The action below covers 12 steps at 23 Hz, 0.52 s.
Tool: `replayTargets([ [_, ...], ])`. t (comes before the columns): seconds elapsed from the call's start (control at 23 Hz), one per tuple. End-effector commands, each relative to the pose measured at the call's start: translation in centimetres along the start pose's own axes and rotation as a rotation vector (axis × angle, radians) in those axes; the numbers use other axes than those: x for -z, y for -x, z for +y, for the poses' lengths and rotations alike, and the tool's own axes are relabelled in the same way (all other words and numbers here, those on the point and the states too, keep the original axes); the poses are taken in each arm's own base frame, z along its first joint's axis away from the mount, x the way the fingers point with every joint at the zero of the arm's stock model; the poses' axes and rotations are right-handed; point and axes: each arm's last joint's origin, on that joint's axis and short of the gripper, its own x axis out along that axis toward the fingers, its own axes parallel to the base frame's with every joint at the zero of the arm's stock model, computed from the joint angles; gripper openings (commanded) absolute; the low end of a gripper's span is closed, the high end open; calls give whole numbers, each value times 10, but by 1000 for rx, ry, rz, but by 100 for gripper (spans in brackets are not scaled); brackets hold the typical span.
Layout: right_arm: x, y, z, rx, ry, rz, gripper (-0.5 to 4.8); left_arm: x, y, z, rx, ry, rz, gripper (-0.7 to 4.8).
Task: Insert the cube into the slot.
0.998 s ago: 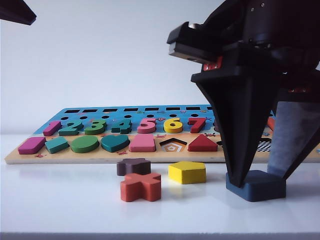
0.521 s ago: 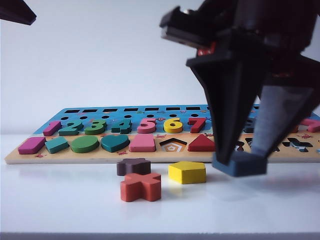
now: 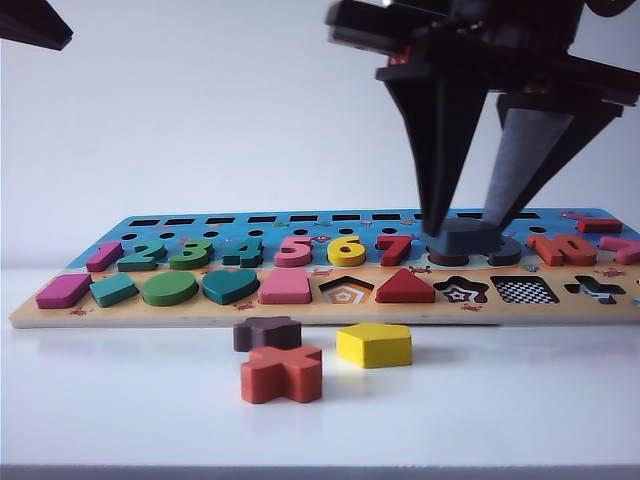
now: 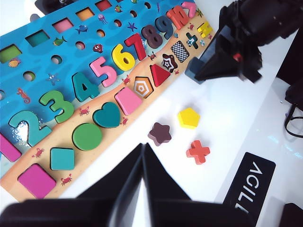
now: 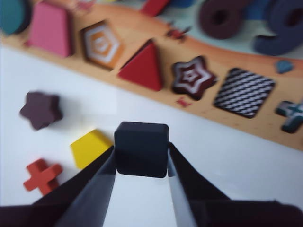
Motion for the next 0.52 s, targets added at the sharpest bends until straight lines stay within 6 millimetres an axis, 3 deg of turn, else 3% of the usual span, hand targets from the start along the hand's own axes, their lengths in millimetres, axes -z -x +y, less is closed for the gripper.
replayTargets([
  [0.04,-6,4,-9,32,-90,-40,144,-2,0,0,-1,-17,-13,10],
  [0.35,-20,7,-37,86,-222,-96,132,-2,0,0,-1,-17,-13,10],
  [0.52,-22,6,-42,94,-239,-95,120,-2,0,0,-1,-17,-13,9],
])
